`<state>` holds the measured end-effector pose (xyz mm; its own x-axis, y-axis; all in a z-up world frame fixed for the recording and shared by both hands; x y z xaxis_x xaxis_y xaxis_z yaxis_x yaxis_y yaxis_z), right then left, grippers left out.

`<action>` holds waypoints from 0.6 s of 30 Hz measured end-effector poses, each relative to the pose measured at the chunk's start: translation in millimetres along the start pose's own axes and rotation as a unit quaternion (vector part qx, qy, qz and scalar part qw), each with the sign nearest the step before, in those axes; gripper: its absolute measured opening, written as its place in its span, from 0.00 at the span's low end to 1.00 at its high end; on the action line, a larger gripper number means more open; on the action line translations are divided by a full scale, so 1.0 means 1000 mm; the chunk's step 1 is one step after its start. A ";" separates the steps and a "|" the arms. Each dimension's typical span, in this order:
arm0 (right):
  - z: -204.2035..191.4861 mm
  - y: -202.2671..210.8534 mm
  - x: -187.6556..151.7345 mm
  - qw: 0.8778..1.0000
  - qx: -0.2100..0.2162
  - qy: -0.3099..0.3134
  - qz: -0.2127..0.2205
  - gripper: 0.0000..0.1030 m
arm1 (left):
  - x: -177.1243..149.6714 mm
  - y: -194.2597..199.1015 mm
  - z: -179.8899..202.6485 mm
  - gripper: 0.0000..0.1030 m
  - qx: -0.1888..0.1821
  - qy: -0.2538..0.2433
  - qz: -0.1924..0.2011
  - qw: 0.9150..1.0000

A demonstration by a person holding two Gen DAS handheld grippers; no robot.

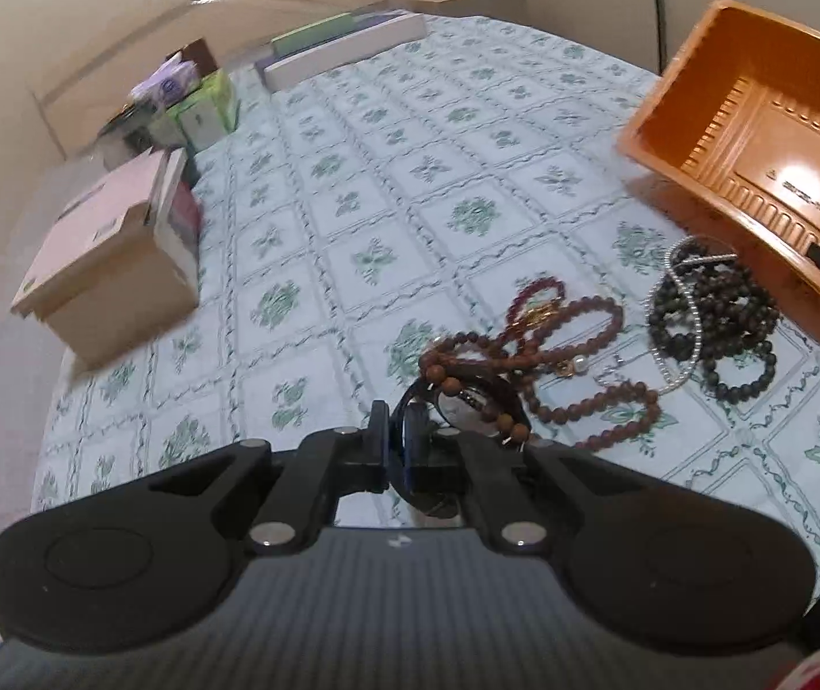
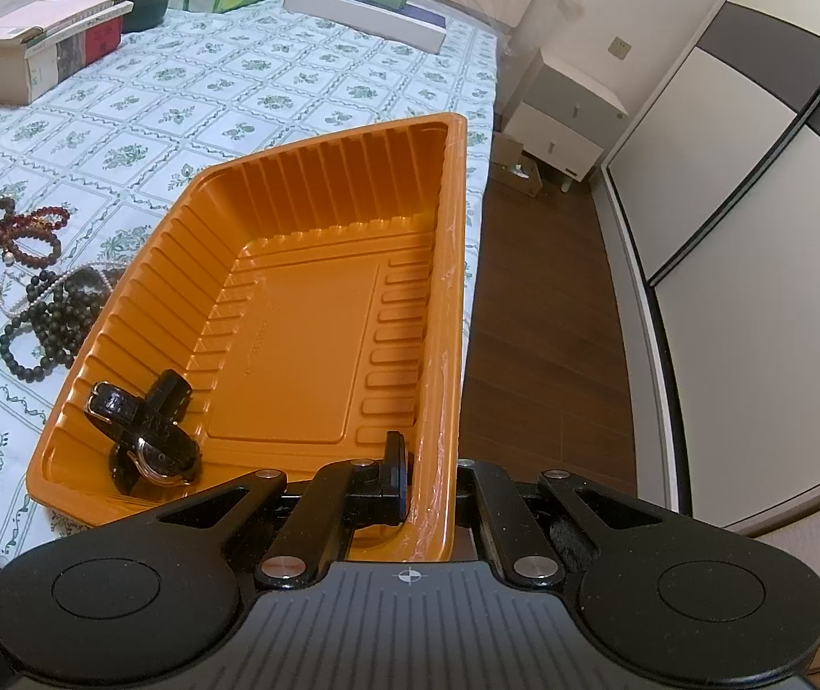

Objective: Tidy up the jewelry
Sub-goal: 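Grasp a second black watch from the pile with the left gripper, then carry the second watch into the orange tray and release it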

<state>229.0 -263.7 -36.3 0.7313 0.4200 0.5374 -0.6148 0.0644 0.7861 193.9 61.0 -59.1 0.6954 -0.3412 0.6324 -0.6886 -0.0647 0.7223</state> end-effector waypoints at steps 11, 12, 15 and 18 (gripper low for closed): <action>0.000 0.000 0.000 1.000 0.000 0.000 0.000 0.03 | 0.007 0.012 -0.020 0.04 0.078 -0.022 0.029 0.996; 0.000 0.000 0.000 1.000 0.000 -0.001 0.000 0.03 | 0.010 0.013 -0.023 0.04 0.084 -0.020 0.033 0.996; 0.000 0.000 0.000 1.000 0.000 -0.001 0.001 0.03 | 0.015 0.016 -0.027 0.04 0.112 -0.039 0.042 0.992; 0.000 0.000 0.000 1.000 0.001 -0.001 0.001 0.03 | 0.018 0.016 -0.030 0.04 0.110 -0.030 0.047 0.992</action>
Point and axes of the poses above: each gripper's, at about its wrist camera, not at the fingertips, and y roughly against the way its jaws point, z to its right, x to its top, the point moved 8 cm from there along -y, roughly the way its jaws point, and after that the axes turned 1 degree about x, right-handed, at the moved point
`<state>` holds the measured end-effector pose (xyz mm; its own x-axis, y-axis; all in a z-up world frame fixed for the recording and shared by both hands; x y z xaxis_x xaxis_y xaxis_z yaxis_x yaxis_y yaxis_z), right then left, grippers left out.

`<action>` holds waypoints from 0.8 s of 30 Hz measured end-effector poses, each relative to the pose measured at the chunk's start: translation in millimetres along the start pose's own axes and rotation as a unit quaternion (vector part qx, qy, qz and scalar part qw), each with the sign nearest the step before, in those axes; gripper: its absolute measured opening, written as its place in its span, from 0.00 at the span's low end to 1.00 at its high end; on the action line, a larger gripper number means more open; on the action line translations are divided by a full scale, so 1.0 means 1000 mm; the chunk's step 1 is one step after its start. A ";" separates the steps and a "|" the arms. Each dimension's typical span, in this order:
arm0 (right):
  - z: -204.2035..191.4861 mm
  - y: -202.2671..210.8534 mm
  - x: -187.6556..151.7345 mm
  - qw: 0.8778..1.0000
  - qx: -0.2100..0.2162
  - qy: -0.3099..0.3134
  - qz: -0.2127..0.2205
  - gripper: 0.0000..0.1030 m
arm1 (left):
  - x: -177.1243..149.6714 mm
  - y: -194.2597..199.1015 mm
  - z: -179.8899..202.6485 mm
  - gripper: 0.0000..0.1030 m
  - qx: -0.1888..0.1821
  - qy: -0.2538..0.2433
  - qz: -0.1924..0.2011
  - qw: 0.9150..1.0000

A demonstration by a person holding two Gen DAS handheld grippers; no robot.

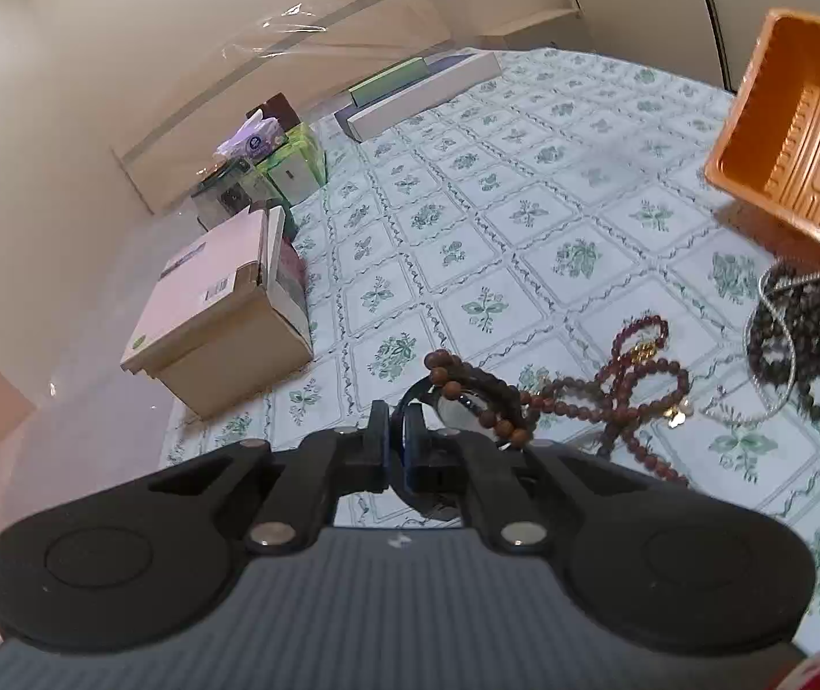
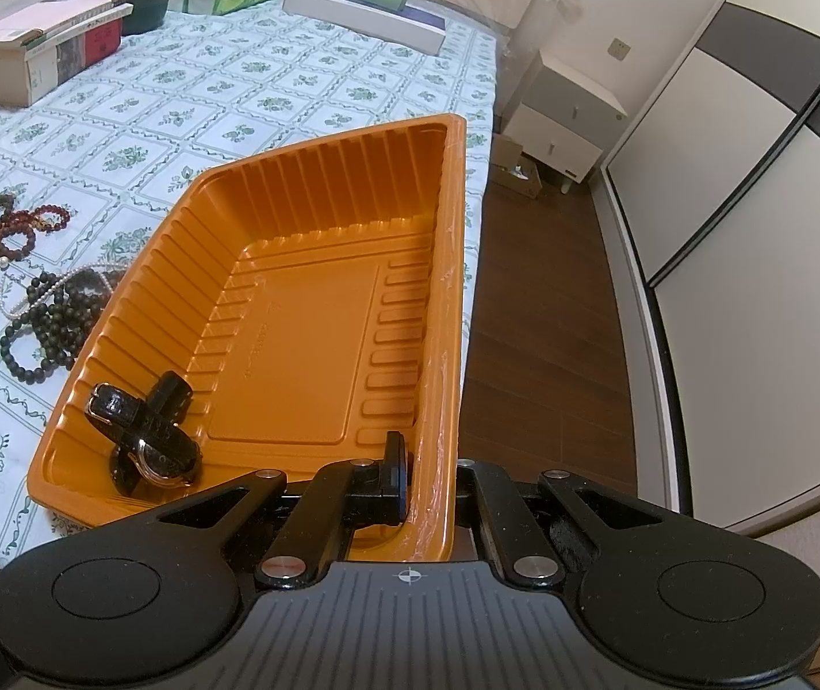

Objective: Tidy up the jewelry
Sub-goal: 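Carry the second watch into the orange tray and release it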

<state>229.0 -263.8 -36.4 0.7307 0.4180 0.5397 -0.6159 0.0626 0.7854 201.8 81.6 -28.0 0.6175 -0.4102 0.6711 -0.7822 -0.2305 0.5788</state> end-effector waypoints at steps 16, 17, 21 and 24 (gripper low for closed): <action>0.001 -0.001 0.000 1.000 0.000 -0.001 0.000 0.03 | -0.015 -0.011 0.046 0.04 -0.027 -0.089 -0.023 0.995; 0.001 -0.001 0.001 1.000 0.000 -0.001 0.000 0.03 | -0.021 -0.014 0.046 0.04 -0.035 -0.086 -0.033 0.995; 0.001 -0.001 0.000 1.000 0.000 -0.001 0.000 0.03 | -0.037 -0.016 0.037 0.03 -0.039 -0.071 -0.049 0.996; 0.001 0.000 0.001 1.000 0.000 -0.002 0.001 0.03 | -0.040 -0.013 0.026 0.03 -0.047 -0.038 -0.047 0.997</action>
Point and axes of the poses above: each gripper's, at about its wrist camera, not at the fingertips, and y roughly against the way its jaws point, z to its right, x to its top, the point moved 8 cm from there along -y, roughly the way its jaws point, and after that the axes turned 1 degree about x, right-handed, at the moved point
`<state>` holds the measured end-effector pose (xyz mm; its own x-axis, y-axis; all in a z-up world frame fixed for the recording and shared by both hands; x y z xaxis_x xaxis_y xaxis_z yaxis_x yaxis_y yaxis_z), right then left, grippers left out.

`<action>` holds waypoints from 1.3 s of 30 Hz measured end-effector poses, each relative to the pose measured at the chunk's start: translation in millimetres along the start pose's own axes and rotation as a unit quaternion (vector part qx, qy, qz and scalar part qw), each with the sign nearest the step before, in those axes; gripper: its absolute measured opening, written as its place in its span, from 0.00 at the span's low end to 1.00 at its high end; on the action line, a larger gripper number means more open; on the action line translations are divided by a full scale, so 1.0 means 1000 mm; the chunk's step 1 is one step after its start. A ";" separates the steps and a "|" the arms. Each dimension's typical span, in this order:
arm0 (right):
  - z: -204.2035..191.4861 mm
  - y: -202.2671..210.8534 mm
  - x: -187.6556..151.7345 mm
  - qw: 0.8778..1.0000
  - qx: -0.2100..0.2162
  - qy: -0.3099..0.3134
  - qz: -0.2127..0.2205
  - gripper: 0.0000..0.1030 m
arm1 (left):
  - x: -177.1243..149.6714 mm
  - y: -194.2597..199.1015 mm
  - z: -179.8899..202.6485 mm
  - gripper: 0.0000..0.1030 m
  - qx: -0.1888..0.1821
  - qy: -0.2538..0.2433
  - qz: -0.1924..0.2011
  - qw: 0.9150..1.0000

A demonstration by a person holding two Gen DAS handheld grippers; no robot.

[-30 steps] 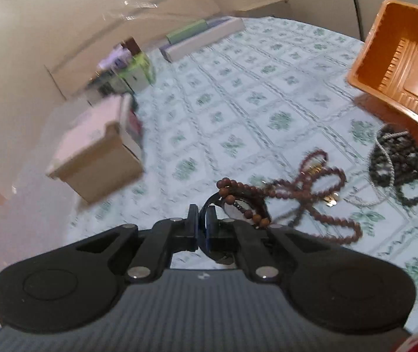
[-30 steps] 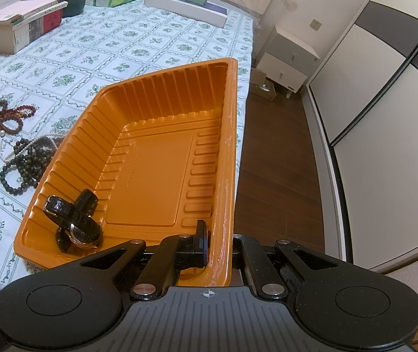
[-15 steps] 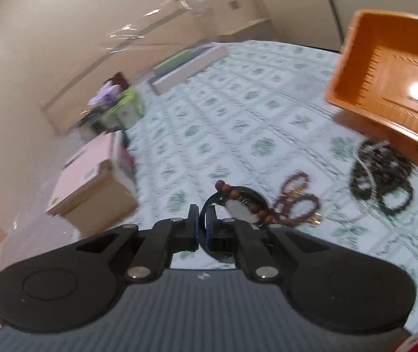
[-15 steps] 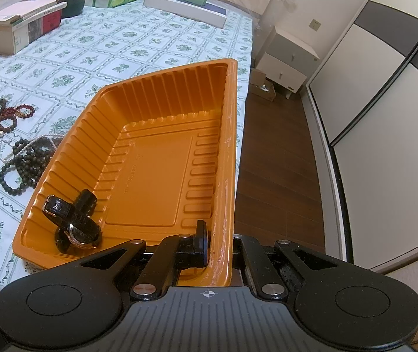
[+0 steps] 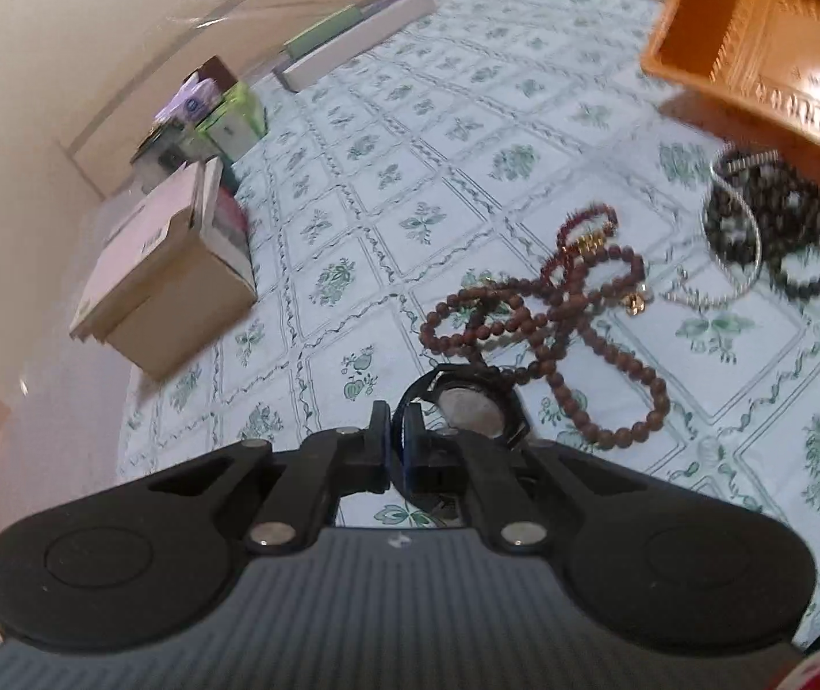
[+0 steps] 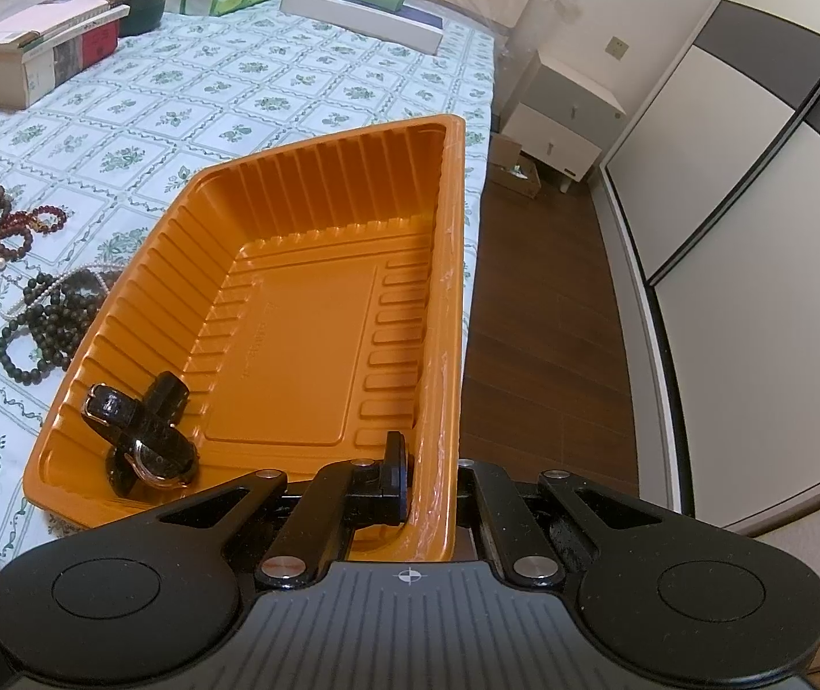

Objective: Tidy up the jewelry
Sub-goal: 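Carry the second watch into the orange tray and release it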

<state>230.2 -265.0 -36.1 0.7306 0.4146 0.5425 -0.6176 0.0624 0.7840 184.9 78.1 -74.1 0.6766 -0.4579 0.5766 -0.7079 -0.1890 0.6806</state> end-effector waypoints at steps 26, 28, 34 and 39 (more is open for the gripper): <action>0.000 0.002 0.000 1.000 0.005 -0.005 0.004 0.03 | 0.155 0.042 0.164 0.03 -0.276 0.088 0.111 0.951; 0.000 0.002 0.000 1.000 0.005 -0.004 0.004 0.03 | 0.159 0.039 0.179 0.03 -0.287 0.086 0.106 0.948; 0.001 0.002 0.000 1.000 0.006 -0.004 0.004 0.03 | 0.162 0.029 0.205 0.04 -0.300 0.073 0.091 0.947; 0.001 0.002 0.001 1.000 0.007 -0.004 0.003 0.03 | 0.161 0.027 0.209 0.07 -0.312 0.086 0.095 0.942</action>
Point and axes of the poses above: each gripper's, at about its wrist camera, not at the fingertips, and y roughly against the way its jaws point, z to its right, x to its top, the point moved 8 cm from there along -y, roughly the way its jaws point, and after that the axes turned 1 degree about x, right-handed, at the moved point
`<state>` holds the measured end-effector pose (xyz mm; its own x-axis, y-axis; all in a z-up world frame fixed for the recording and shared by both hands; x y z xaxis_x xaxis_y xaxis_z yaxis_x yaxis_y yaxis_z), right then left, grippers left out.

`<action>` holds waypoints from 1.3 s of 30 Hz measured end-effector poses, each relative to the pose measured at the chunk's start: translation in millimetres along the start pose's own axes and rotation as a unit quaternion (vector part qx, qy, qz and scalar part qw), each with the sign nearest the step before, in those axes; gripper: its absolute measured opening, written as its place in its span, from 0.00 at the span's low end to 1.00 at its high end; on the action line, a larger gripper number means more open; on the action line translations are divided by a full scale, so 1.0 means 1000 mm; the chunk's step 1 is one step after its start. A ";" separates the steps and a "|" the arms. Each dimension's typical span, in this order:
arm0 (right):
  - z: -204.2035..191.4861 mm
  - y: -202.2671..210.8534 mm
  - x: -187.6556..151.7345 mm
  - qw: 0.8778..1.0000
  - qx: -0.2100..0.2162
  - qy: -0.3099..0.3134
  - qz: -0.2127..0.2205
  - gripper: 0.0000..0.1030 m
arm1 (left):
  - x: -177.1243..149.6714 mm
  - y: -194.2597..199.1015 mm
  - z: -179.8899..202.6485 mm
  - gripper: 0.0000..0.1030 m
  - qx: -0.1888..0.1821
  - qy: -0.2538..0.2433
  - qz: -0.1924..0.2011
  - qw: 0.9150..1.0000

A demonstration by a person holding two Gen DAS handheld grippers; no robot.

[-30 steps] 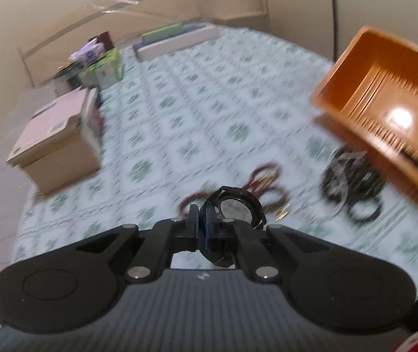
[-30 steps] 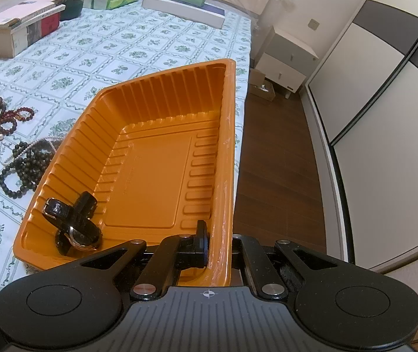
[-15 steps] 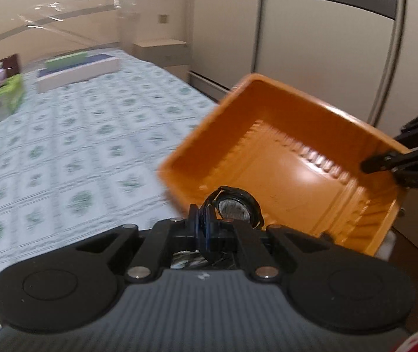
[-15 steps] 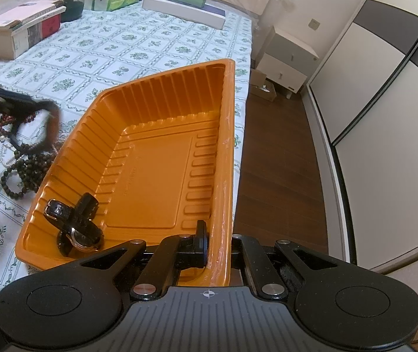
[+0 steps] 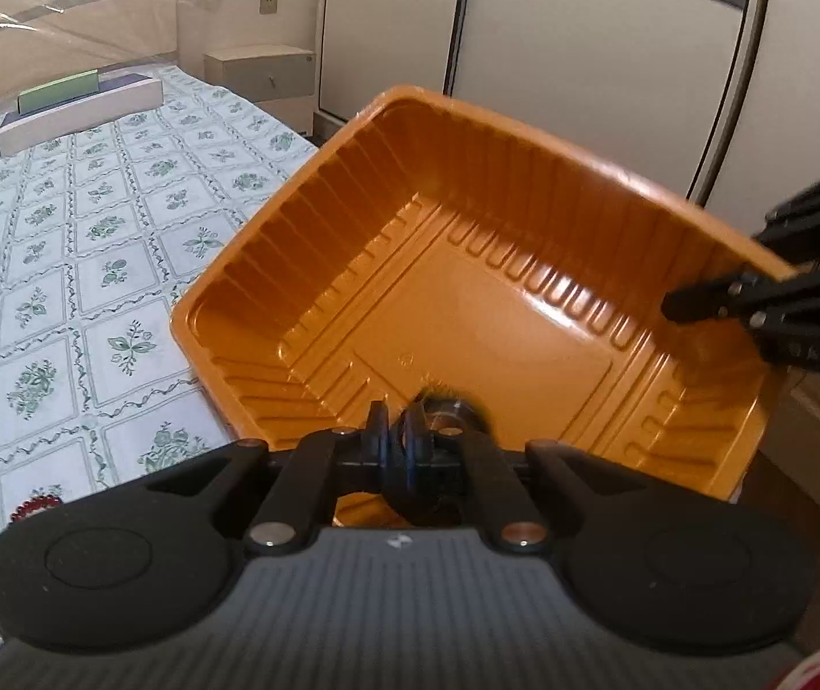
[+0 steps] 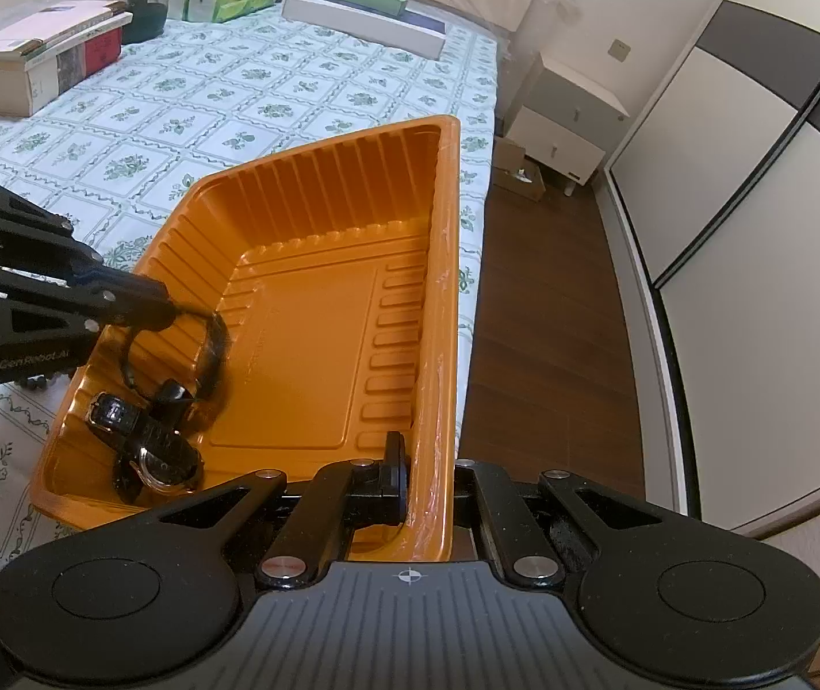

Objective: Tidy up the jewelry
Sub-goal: 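Carry the second watch into the orange tray and release it, then grasp a brown bead bracelet with the left gripper and lift it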

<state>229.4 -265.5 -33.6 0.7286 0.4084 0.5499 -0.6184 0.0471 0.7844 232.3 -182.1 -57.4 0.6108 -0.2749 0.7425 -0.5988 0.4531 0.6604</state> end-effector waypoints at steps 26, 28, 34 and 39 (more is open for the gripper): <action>0.001 0.001 -0.001 1.000 -0.005 0.000 -0.001 0.03 | -0.129 0.148 -0.182 0.41 0.241 0.104 0.008 0.965; 0.000 0.000 -0.002 1.000 -0.006 0.001 -0.002 0.03 | -0.132 0.145 -0.183 0.40 0.240 0.107 0.003 0.965; -0.001 -0.001 -0.001 1.000 -0.008 0.003 -0.004 0.03 | -0.125 0.122 -0.178 0.32 0.225 0.119 0.005 0.967; -0.001 -0.001 -0.001 1.000 -0.008 0.004 -0.004 0.03 | -0.122 0.100 -0.180 0.16 0.224 0.120 -0.013 0.967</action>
<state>228.3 -264.9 -35.2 0.7319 0.4147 0.5407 -0.6166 0.0651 0.7846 190.8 49.9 -102.4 0.6995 -0.0521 0.7127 -0.7127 0.0219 0.7011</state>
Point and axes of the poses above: each gripper's, at about its wrist camera, not at the fingertips, and y roughly against the way its jaws point, z to its right, x to its top, the point moved 8 cm from there along -y, roughly the way its jaws point, and after that the axes turned 1 degree about x, right-handed, at the moved point
